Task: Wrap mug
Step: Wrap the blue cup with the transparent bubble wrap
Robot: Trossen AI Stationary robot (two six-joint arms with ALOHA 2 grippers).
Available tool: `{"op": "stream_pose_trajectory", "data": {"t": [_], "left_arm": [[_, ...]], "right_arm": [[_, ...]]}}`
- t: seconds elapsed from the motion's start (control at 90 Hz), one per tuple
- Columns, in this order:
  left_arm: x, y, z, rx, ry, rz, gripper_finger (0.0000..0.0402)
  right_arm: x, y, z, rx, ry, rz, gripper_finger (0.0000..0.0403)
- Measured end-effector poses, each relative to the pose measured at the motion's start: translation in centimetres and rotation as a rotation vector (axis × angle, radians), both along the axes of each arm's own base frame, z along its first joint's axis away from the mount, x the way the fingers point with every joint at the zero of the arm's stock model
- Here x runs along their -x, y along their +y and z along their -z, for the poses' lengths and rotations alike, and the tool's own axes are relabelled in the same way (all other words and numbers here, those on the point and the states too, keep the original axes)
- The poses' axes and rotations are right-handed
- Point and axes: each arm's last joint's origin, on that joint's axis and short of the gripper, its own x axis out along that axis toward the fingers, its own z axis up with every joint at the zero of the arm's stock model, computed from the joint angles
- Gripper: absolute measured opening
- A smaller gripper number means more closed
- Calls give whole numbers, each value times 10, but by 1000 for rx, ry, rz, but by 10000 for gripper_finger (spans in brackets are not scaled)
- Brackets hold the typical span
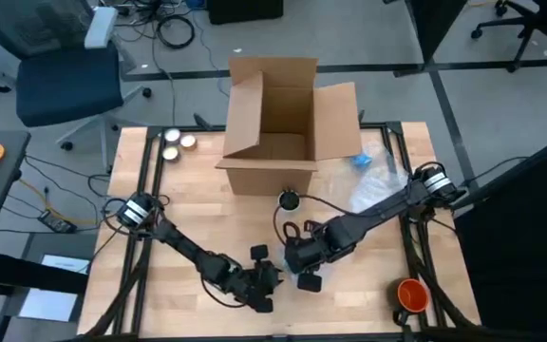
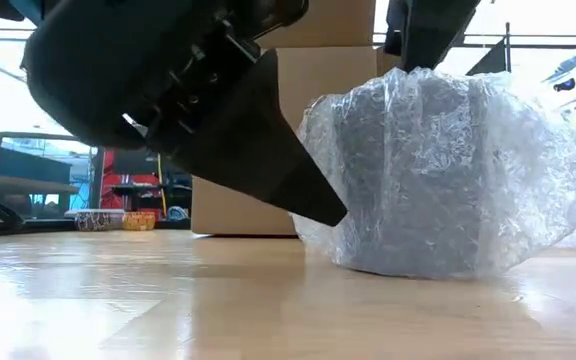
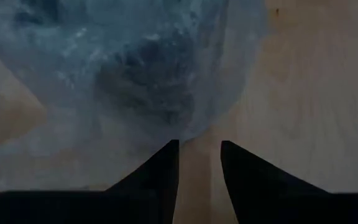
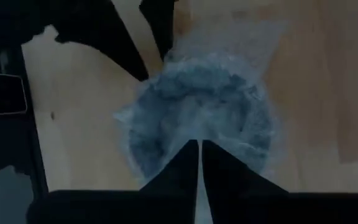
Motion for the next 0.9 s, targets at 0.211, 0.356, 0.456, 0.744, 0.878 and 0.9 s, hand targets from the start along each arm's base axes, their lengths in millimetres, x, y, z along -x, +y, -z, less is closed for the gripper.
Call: {"op": "stream_pose_trajectory", "data": {"t": [0.211,0.356,0.456,0.744,0.878,0.9], "left_arm": [[5,3,-12,-14,19,0,105],[14,3,-30,-35,25,16,105],[25,4,-44,-56,55,33,105],[37,2,-64,-19,47,47,105],[31,-1,-70,30,-29,46,105],[30,-1,-71,39,-43,45,105]], "right_arm": [[-4,5,16,76,2,5,0],[-10,7,41,108,56,0,0],[-13,9,56,112,104,-13,0],[-11,6,50,106,98,-17,0],[-7,4,39,116,60,-8,0],[-7,4,37,117,50,-6,0]]}}
